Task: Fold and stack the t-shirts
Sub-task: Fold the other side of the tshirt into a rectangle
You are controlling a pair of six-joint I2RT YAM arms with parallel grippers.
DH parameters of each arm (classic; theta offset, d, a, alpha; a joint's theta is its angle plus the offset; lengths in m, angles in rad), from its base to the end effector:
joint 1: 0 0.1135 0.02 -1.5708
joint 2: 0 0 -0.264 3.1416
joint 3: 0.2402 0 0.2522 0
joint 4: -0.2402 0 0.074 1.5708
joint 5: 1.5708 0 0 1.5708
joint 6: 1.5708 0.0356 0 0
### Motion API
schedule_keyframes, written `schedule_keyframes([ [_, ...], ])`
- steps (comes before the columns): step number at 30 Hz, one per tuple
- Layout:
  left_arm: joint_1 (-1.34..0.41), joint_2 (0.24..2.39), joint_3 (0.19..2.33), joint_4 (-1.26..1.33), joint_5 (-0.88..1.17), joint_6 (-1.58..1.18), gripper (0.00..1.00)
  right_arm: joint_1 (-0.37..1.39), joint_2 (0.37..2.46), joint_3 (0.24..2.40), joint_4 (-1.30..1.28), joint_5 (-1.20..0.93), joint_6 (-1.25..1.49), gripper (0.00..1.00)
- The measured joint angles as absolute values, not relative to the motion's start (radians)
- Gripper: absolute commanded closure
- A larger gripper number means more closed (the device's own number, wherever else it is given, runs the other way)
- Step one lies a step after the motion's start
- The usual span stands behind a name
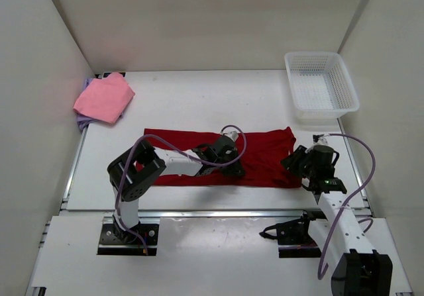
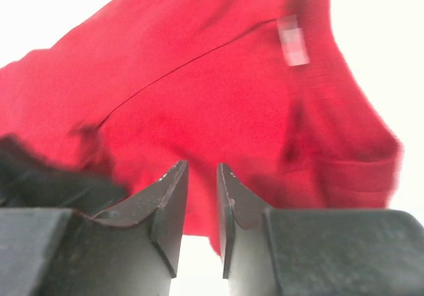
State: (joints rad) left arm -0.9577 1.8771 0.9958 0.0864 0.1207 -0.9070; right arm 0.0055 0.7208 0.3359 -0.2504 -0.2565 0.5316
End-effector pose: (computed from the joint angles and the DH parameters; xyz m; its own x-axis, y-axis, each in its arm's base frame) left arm 0.2142 -0.3119 0.1363 -0.9308 -0.0359 -0.3638 0.2066 0.7693 -0.6046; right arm 0.1585 0.0099 0.1870 -0.6177 0.4870 -0.6175 0.1202 0.8345 0.5378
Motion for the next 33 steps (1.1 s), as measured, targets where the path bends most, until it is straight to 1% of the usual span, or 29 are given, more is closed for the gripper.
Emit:
schedule_keyframes([
  [1, -0.957, 1.872, 0.995, 0.086, 0.126, -0.912, 0.93, -0.021, 0.735, 0.327, -0.234, -0.260, 0.537, 0.75],
  [4, -0.949, 1.839, 0.976, 0.107, 0.150, -0.936, 0.95, -0.081, 0.823, 0.320, -0.184, -0.255, 0.551, 0.72],
  [7, -0.942, 1.806, 0.952, 0.131, 0.175, -0.956, 0.96, -0.086, 0.910, 0.320, -0.137, -0.242, 0.562, 0.68],
  [12, -0.929, 1.795, 0.917, 0.162, 0.217, -0.988, 0.95, -0.089, 0.981, 0.319, -0.076, -0.218, 0.574, 0.67],
  [16, -0.922, 1.795, 0.892, 0.190, 0.247, -1.005, 0.94, -0.100, 0.986, 0.291, -0.031, -0.210, 0.576, 0.65],
  [18, -0.918, 1.795, 0.883, 0.202, 0.259, -1.015, 0.94, -0.106, 1.000, 0.286, -0.026, -0.212, 0.575, 0.71],
  [20, -0.916, 1.795, 0.879, 0.213, 0.268, -1.022, 0.94, -0.107, 1.028, 0.286, -0.012, -0.220, 0.575, 0.72],
  [21, -0.916, 1.796, 0.879, 0.217, 0.273, -1.024, 0.94, -0.107, 1.036, 0.286, -0.007, -0.223, 0.575, 0.79],
  [22, -0.917, 1.797, 0.879, 0.222, 0.276, -1.026, 0.93, -0.107, 1.042, 0.286, 0.000, -0.228, 0.574, 0.81],
  [23, -0.918, 1.798, 0.879, 0.227, 0.279, -1.029, 0.93, -0.108, 1.047, 0.286, 0.007, -0.233, 0.576, 0.87],
  [25, -0.918, 1.805, 0.879, 0.240, 0.283, -1.032, 0.93, -0.112, 1.048, 0.286, 0.014, -0.241, 0.577, 0.90],
  [26, -0.918, 1.810, 0.879, 0.244, 0.286, -1.034, 0.93, -0.113, 1.045, 0.286, 0.015, -0.241, 0.580, 0.97],
  [27, -0.918, 1.813, 0.879, 0.245, 0.290, -1.036, 0.93, -0.113, 1.043, 0.287, 0.016, -0.240, 0.578, 1.00],
  [33, -0.916, 1.817, 0.867, 0.265, 0.302, -1.037, 0.93, -0.163, 1.057, 0.343, 0.017, -0.245, 0.580, 1.00],
])
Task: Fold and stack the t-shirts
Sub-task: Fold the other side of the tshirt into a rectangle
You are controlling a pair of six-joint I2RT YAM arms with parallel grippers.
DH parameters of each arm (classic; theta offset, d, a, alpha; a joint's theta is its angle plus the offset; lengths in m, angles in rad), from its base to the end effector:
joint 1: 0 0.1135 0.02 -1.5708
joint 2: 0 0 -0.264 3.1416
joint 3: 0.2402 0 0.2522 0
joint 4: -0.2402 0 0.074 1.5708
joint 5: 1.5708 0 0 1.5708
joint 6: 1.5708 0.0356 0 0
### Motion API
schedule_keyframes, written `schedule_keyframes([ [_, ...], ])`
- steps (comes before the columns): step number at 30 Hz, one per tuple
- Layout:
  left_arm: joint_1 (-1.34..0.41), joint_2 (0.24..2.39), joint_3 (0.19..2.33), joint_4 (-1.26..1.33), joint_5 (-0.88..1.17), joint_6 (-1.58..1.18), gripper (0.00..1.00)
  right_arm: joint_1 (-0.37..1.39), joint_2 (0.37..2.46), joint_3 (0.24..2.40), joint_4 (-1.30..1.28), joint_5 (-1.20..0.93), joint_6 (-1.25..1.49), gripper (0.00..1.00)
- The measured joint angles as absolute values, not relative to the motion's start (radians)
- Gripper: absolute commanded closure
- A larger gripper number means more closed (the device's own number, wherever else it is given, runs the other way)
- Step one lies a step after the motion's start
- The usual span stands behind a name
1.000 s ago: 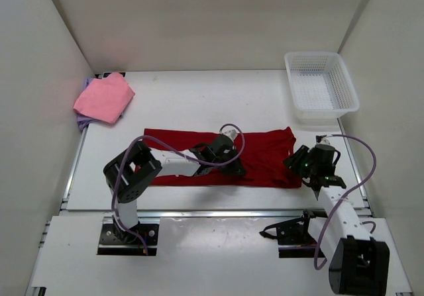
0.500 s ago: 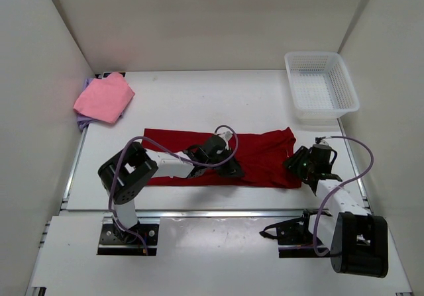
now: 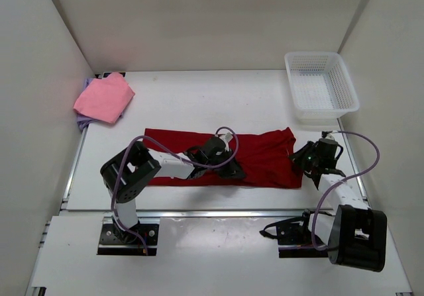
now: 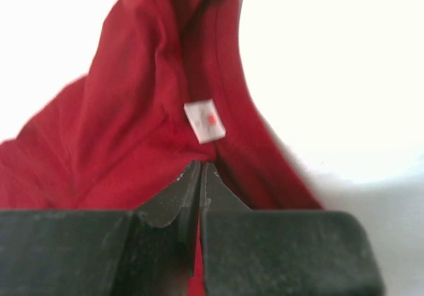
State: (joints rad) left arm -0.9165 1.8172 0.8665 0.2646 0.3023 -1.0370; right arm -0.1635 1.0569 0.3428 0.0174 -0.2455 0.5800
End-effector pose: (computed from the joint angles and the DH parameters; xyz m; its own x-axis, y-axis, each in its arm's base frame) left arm 0.2102 -0.2914 0.1366 -0.9690 -0.0870 -0.2313 0.1248 0.6354 -0.7621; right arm 0.1966 -0.0237 0.1587 -0.5438 0.6285 -0.5561 0.3252 0.7687 0.5508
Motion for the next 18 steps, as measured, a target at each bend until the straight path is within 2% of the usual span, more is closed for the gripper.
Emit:
schedule_keyframes([
  [3, -0.910, 1.817, 0.835, 0.276, 0.307, -1.041, 0.92, -0.186, 1.087, 0.353, 0.038, -0.248, 0.581, 1.00],
  [4, -0.906, 1.817, 0.823, 0.280, 0.308, -1.042, 0.88, -0.188, 1.094, 0.353, 0.038, -0.249, 0.581, 0.97],
  [5, -0.902, 1.817, 0.812, 0.282, 0.310, -1.044, 0.83, -0.189, 1.101, 0.353, 0.038, -0.252, 0.583, 0.92],
  [7, -0.894, 1.817, 0.793, 0.291, 0.315, -1.045, 0.73, -0.195, 1.105, 0.352, 0.043, -0.253, 0.591, 0.76],
  [8, -0.891, 1.817, 0.785, 0.291, 0.321, -1.047, 0.67, -0.200, 1.105, 0.352, 0.048, -0.252, 0.593, 0.71],
  [11, -0.879, 1.816, 0.773, 0.302, 0.346, -1.059, 0.40, -0.204, 1.103, 0.352, 0.052, -0.249, 0.595, 0.65],
  [13, -0.870, 1.802, 0.773, 0.312, 0.359, -1.054, 0.37, -0.193, 1.088, 0.356, 0.030, -0.239, 0.590, 0.67],
  [15, -0.861, 1.779, 0.772, 0.294, 0.356, -1.045, 0.36, -0.159, 1.046, 0.367, -0.006, -0.219, 0.581, 0.74],
  [17, -0.852, 1.757, 0.772, 0.276, 0.353, -1.026, 0.42, -0.101, 0.992, 0.395, -0.047, -0.187, 0.571, 0.90],
  [18, -0.846, 1.742, 0.773, 0.260, 0.348, -1.014, 0.44, -0.069, 0.969, 0.414, -0.062, -0.176, 0.566, 0.93],
])
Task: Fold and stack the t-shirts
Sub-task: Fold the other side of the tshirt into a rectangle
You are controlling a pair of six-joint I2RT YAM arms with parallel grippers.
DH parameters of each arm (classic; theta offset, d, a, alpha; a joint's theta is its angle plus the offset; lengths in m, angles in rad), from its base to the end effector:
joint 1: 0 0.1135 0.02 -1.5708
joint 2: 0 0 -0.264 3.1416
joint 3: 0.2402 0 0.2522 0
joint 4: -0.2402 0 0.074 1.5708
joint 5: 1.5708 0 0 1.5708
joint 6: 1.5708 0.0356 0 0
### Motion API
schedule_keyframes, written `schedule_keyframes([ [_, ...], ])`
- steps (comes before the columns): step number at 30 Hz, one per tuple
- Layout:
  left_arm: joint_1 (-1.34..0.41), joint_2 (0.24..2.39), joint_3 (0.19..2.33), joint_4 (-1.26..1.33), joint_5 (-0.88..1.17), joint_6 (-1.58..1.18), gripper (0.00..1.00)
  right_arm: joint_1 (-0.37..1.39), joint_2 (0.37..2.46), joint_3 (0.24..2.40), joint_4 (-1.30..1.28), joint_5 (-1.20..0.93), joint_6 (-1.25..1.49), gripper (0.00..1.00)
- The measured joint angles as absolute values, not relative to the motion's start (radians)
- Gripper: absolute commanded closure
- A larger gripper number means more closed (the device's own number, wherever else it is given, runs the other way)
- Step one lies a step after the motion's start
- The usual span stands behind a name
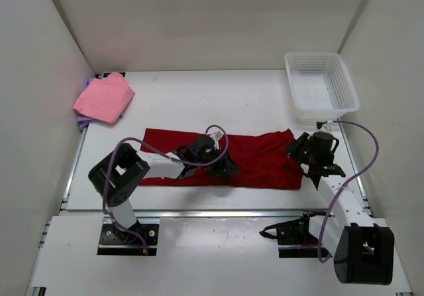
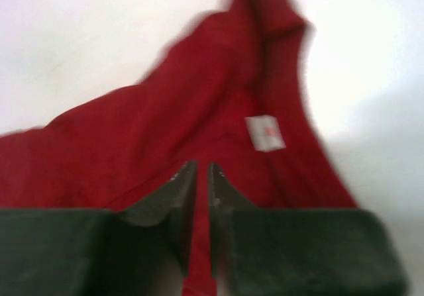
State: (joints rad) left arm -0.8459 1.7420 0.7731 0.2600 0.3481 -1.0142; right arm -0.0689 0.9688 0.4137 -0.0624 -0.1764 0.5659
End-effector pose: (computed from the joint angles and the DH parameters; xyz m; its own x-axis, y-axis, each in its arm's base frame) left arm 0.2128 -0.2586 0.1357 -0.9713 -0.1072 -0.2125 0.0960 0.6406 -0.7618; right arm 0.1992 -0.0075 0.1898 -0.5278 0.5655 -0.6337 0.2464 0.8160 0.5229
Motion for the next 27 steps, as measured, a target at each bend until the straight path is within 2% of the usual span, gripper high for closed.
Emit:
schedule_keyframes([
  [2, -0.830, 1.712, 0.776, 0.230, 0.340, -0.986, 0.46, 0.004, 0.934, 0.443, -0.069, -0.165, 0.568, 1.00],
  [8, -0.642, 1.660, 0.772, 0.233, 0.374, -0.962, 0.49, 0.197, 0.916, 0.351, -0.056, -0.161, 0.588, 1.00],
  [13, -0.378, 1.660, 0.698, 0.274, 0.378, -0.981, 0.49, 0.128, 0.926, 0.210, -0.046, -0.212, 0.638, 1.00],
  [19, -0.183, 1.680, 0.569, 0.365, 0.423, -1.050, 0.50, 0.031, 0.759, 0.107, -0.047, -0.260, 0.687, 1.00],
  [21, -0.127, 1.687, 0.531, 0.421, 0.474, -1.079, 0.50, 0.010, 0.695, 0.085, -0.083, -0.266, 0.693, 0.97],
  [23, -0.092, 1.687, 0.499, 0.465, 0.499, -1.100, 0.52, -0.002, 0.653, 0.082, -0.117, -0.270, 0.693, 0.89],
  [27, -0.078, 1.654, 0.481, 0.455, 0.494, -1.103, 0.52, 0.029, 0.671, 0.133, -0.168, -0.258, 0.683, 0.82],
])
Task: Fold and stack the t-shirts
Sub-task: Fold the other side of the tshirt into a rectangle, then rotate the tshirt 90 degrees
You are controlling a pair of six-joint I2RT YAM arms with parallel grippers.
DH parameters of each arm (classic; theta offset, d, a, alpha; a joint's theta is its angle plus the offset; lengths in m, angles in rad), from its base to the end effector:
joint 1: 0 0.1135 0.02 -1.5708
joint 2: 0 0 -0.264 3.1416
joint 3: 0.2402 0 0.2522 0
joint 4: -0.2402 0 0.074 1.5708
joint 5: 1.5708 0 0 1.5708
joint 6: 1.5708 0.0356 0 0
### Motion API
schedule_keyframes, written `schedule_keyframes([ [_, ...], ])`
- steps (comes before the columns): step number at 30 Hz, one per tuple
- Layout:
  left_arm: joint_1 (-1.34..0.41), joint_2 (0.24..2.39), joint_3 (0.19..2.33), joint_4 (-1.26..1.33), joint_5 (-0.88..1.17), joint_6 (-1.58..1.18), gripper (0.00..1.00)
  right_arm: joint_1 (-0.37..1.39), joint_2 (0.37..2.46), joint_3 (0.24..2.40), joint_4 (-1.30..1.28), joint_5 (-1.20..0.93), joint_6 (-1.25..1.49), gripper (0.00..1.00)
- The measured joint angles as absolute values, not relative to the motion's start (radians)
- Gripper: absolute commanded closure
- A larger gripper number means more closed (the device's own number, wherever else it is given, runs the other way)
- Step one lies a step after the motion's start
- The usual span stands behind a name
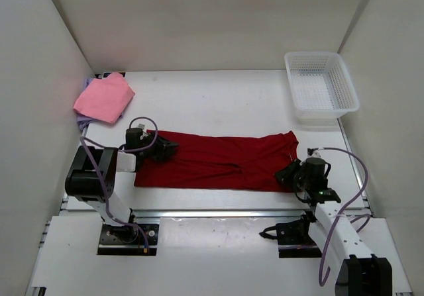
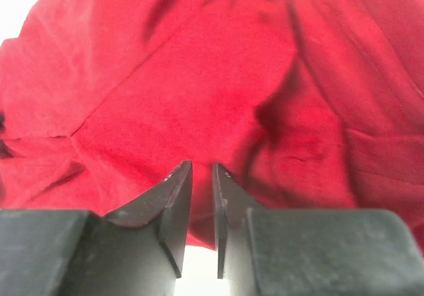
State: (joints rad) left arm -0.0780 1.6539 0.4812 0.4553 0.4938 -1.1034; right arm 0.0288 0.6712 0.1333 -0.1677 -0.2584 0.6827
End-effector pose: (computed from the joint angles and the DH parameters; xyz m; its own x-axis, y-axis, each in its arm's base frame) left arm 0.2694 -0.0380 0.1048 -0.6744 -0.7358 -0.0613 -0.3938 0.4287 -0.8131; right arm 0.1366 0.0130 0.1334 -0.6432 0.5917 -0.4861 0.2365 0.7572 0.6088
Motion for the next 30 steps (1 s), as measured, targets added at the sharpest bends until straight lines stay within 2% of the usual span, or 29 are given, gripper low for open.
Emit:
schedule_keyframes([
  [3, -0.118, 1.560, 0.514, 0.332, 0.416, -1.046, 0.55, 0.105, 0.782, 0.232, -0.175, -0.221, 0.660, 0.84],
  [9, -0.336, 1.339, 0.733, 0.162, 0.244, -0.867, 0.64, 0.189, 1.116, 0.371, -0.056, -0.196, 0.626, 0.96],
  [14, -0.362, 1.249, 0.750, 0.124, 0.247, -0.796, 0.62, 0.215, 1.395, 0.522, 0.001, -0.235, 0.609, 0.98],
  [17, -0.360, 1.248, 0.738, 0.054, 0.257, -0.751, 0.60, 0.238, 1.606, 0.721, -0.003, -0.284, 0.593, 1.00],
  [21, -0.360, 1.246, 0.742, -0.058, 0.304, -0.675, 0.63, 0.266, 1.960, 1.192, -0.117, -0.331, 0.550, 0.99],
  [24, -0.334, 1.223, 0.742, -0.133, 0.347, -0.630, 0.61, 0.290, 2.167, 1.572, -0.198, -0.325, 0.498, 0.87],
  [26, -0.308, 1.197, 0.742, -0.165, 0.361, -0.607, 0.61, 0.310, 2.216, 1.747, -0.272, -0.294, 0.456, 0.70],
  [29, -0.301, 1.181, 0.743, -0.191, 0.371, -0.581, 0.58, 0.338, 2.171, 1.848, -0.316, -0.262, 0.403, 0.52],
  [30, -0.311, 1.187, 0.744, -0.198, 0.379, -0.574, 0.56, 0.347, 2.128, 1.846, -0.323, -0.259, 0.391, 0.51],
])
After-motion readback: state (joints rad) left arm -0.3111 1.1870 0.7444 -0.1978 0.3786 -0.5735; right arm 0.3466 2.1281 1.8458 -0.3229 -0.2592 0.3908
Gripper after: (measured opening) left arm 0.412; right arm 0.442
